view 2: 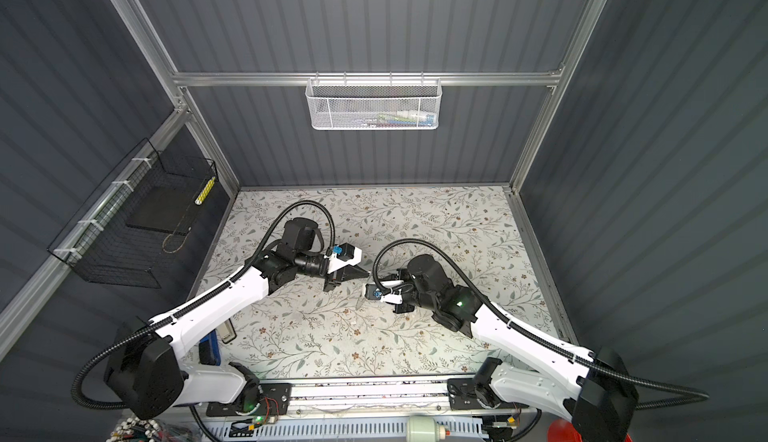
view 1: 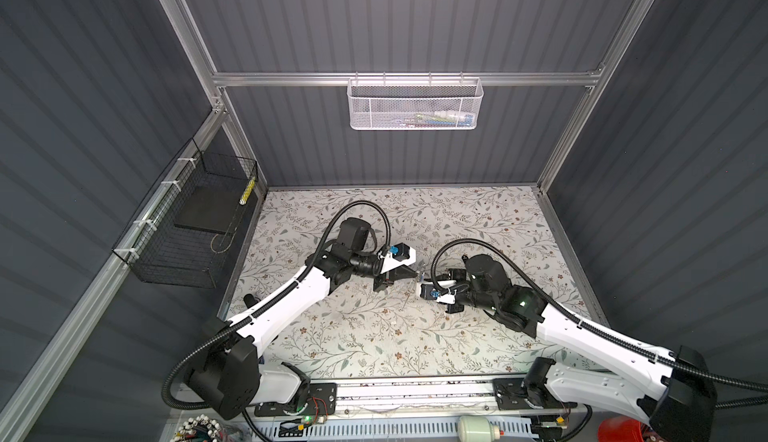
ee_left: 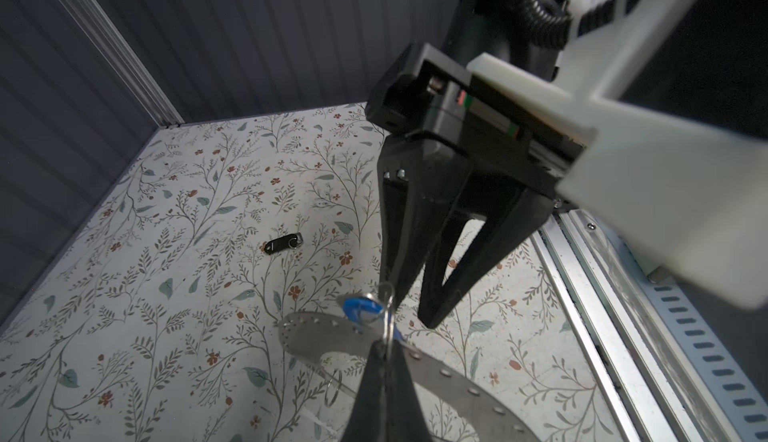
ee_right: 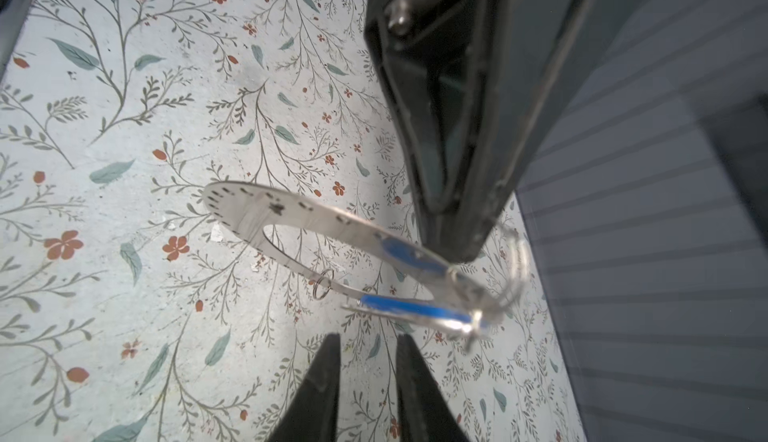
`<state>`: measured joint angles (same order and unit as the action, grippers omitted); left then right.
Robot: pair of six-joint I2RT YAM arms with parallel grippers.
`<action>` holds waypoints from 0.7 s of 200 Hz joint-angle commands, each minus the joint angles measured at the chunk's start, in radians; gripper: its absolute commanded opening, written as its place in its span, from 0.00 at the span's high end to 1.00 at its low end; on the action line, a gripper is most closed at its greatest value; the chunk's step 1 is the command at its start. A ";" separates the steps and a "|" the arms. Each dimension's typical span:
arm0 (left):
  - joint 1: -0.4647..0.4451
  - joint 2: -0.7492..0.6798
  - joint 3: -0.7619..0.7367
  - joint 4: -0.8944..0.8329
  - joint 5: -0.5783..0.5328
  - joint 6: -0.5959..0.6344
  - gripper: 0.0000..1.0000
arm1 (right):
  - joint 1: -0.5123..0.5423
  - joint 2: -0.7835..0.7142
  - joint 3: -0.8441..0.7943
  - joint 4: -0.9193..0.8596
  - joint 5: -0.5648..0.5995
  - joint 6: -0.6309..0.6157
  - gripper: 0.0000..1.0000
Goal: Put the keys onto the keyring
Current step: 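Open the right gripper and draw it back from the plate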
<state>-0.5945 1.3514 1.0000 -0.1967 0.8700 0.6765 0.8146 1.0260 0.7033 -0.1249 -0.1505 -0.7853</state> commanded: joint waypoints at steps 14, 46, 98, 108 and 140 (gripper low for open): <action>0.005 -0.039 -0.018 0.134 0.082 -0.119 1.00 | -0.015 -0.141 -0.057 0.004 0.003 0.238 0.62; 0.004 -0.050 -0.016 0.151 0.090 -0.147 1.00 | -0.020 -0.248 -0.090 0.066 -0.049 0.420 0.56; 0.005 -0.073 -0.023 0.146 0.093 -0.161 1.00 | -0.022 -0.247 -0.013 0.042 -0.065 0.513 0.56; 0.004 -0.073 -0.023 0.145 0.089 -0.165 1.00 | -0.022 -0.231 -0.003 0.042 -0.045 0.514 0.56; 0.002 -0.082 -0.039 0.165 0.062 -0.193 1.00 | -0.022 -0.178 0.041 0.062 0.036 0.542 0.57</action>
<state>-0.5938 1.3018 0.9859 -0.0654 0.9272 0.5213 0.7982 0.8196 0.6956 -0.0887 -0.1753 -0.2939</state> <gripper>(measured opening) 0.045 0.432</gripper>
